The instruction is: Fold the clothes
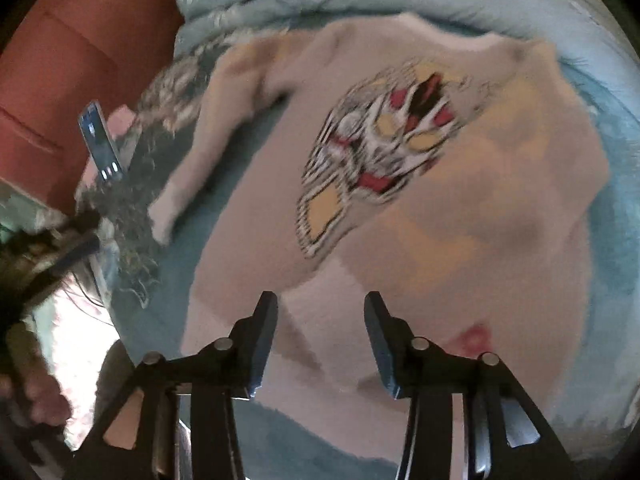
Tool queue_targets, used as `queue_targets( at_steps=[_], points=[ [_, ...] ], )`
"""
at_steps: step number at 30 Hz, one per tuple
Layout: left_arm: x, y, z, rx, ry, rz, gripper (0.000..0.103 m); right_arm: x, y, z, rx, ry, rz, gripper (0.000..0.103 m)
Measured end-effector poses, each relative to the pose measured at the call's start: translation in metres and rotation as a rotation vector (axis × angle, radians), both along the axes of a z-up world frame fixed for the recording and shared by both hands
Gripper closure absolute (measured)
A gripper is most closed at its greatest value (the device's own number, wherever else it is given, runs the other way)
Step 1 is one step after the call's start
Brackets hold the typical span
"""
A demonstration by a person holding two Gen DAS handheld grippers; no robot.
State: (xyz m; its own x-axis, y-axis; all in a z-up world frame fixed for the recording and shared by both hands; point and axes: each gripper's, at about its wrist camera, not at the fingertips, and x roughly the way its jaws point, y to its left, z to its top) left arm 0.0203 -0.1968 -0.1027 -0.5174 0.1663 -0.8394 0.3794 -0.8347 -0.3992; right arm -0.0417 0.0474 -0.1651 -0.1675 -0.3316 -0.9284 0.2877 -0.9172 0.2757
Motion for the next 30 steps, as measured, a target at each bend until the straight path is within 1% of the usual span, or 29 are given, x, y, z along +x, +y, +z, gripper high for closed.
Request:
queue_targets(
  at_steps=[4,7,9,11,12,13,15,16,17,18,20,21,24,25,28,30],
  points=[
    [-0.001,-0.005,-0.004,0.018,-0.01,0.008,0.042,0.008,-0.021,-0.022,0.107,-0.014,0.045,0.051],
    [-0.003,-0.006,-0.007,0.03,-0.011,0.012,0.042,0.013,-0.032,-0.027,0.183,0.025,0.077,0.05],
    [-0.004,-0.007,-0.008,0.036,-0.011,0.011,0.041,0.014,-0.037,-0.028,0.217,0.036,0.079,0.05],
    [-0.005,-0.007,-0.009,0.042,-0.012,0.007,0.041,0.013,-0.037,-0.028,0.22,0.033,0.052,0.051],
    [-0.005,-0.007,-0.01,0.043,-0.012,0.006,0.041,0.012,-0.034,-0.027,0.215,0.029,0.03,0.057],
    [-0.005,-0.007,-0.01,0.045,-0.012,0.004,0.041,0.009,-0.03,-0.026,0.205,0.02,0.002,0.068],
    [-0.004,-0.009,-0.011,0.05,-0.012,0.008,0.041,0.004,-0.017,-0.025,0.164,-0.009,-0.056,0.073],
    [-0.005,-0.009,-0.012,0.053,-0.012,0.013,0.041,0.001,-0.01,-0.024,0.133,-0.032,-0.08,0.082],
    [-0.005,-0.01,-0.012,0.056,-0.012,0.014,0.041,-0.003,-0.002,-0.023,0.097,-0.058,-0.11,0.087],
    [-0.005,-0.01,-0.013,0.058,-0.012,0.017,0.041,-0.007,0.008,-0.02,0.049,-0.083,-0.147,0.092],
    [-0.004,-0.011,-0.013,0.062,-0.011,0.018,0.041,-0.015,0.035,-0.012,-0.082,-0.124,-0.234,0.095],
    [-0.004,-0.012,-0.013,0.064,-0.012,0.02,0.041,-0.018,0.047,-0.006,-0.127,-0.127,-0.268,0.101],
    [-0.003,-0.015,-0.016,0.076,-0.015,0.027,0.041,-0.031,0.099,0.024,-0.283,-0.107,-0.392,0.1],
    [-0.003,-0.015,-0.017,0.082,-0.015,0.029,0.041,-0.035,0.113,0.034,-0.315,-0.094,-0.421,0.101],
    [-0.004,-0.015,-0.018,0.091,-0.014,0.032,0.041,-0.05,0.144,0.069,-0.366,-0.033,-0.471,0.1],
    [-0.005,-0.015,-0.018,0.094,-0.014,0.031,0.041,-0.058,0.15,0.094,-0.384,0.018,-0.481,0.1]
  ],
)
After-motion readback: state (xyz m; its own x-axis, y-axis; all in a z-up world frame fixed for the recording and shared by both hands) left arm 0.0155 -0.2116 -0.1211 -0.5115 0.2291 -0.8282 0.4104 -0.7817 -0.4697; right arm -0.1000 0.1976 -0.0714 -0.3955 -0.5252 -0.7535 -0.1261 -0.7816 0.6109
